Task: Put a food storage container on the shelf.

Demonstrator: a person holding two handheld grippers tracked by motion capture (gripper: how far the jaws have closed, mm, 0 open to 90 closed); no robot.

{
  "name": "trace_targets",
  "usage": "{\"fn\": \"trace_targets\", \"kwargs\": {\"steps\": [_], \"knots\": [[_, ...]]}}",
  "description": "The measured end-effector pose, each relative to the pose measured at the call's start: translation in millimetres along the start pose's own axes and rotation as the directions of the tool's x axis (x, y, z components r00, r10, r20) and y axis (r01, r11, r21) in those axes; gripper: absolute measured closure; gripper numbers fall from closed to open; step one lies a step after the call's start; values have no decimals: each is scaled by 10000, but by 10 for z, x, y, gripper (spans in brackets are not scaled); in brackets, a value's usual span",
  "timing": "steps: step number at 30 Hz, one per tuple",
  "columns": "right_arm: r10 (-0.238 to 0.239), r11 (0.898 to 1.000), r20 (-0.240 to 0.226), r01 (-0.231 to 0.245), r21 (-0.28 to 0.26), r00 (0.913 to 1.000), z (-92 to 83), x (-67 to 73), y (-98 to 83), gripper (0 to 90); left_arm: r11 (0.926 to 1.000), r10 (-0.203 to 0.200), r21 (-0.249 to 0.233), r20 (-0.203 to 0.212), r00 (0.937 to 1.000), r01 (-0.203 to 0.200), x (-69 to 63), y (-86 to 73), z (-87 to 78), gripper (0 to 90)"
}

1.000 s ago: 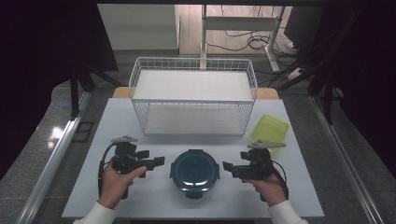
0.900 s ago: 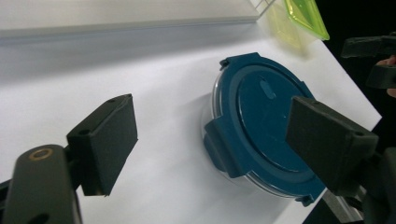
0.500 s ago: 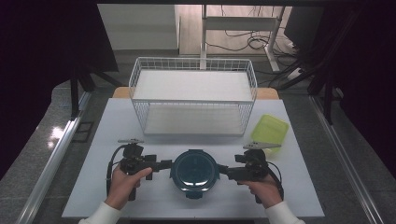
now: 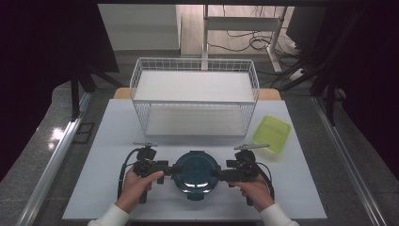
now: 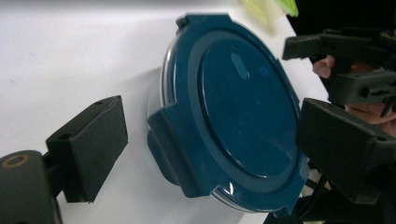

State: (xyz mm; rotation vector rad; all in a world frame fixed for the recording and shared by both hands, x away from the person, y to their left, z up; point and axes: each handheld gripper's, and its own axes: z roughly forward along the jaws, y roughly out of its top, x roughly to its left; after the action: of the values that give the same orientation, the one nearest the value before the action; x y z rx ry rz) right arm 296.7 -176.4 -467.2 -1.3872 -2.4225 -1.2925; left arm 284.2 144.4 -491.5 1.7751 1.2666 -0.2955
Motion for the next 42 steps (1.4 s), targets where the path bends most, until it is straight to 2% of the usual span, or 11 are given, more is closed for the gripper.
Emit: {"fn": "trace_targets", "kwargs": {"steps": [6,10,15,22,24,27,30,34,36,39,42], "knots": [[613,9977,-262,-605,298,9978,145,-40,-28,79,9990,-403,189,282,9988,398,77,-36,44,90],[1133,9926,-488,-1109,494,9924,230,-82,-43,76,9985,-435,348,313,9986,424,75,-51,104,90],[1521,9864,-672,-1472,733,9861,316,-113,-79,76,9938,-1018,528,813,9915,977,135,-82,210,96],[2077,9748,-924,-1982,1019,9738,369,-117,-123,89,9903,-1226,783,976,9876,1152,128,-104,294,155],[2177,9725,-947,-2077,1056,9714,380,-122,-134,96,9900,-1178,876,802,9898,1108,125,-109,308,174],[2357,9677,-1016,-2238,1162,9665,393,-127,-146,128,9880,-1324,913,855,9875,1245,140,-113,306,191],[2801,9561,-1172,-2659,1234,9528,410,-134,-154,149,9878,-1337,913,812,9877,1263,133,-116,299,203],[2875,9534,-934,-2755,1231,9532,374,-105,-149,191,9905,-1175,760,411,9922,1142,65,-120,275,225],[2899,9537,-859,-2802,1093,9532,341,-102,-153,228,9889,-1325,725,397,9904,1294,65,-127,271,229],[3188,9460,-957,-3104,934,9430,315,-119,-177,263,9877,-1457,632,396,9885,1430,61,-140,248,251],[3148,9478,-993,-3069,868,9440,275,-107,-185,287,9887,-1433,505,364,9890,1414,33,-153,214,277]]}}
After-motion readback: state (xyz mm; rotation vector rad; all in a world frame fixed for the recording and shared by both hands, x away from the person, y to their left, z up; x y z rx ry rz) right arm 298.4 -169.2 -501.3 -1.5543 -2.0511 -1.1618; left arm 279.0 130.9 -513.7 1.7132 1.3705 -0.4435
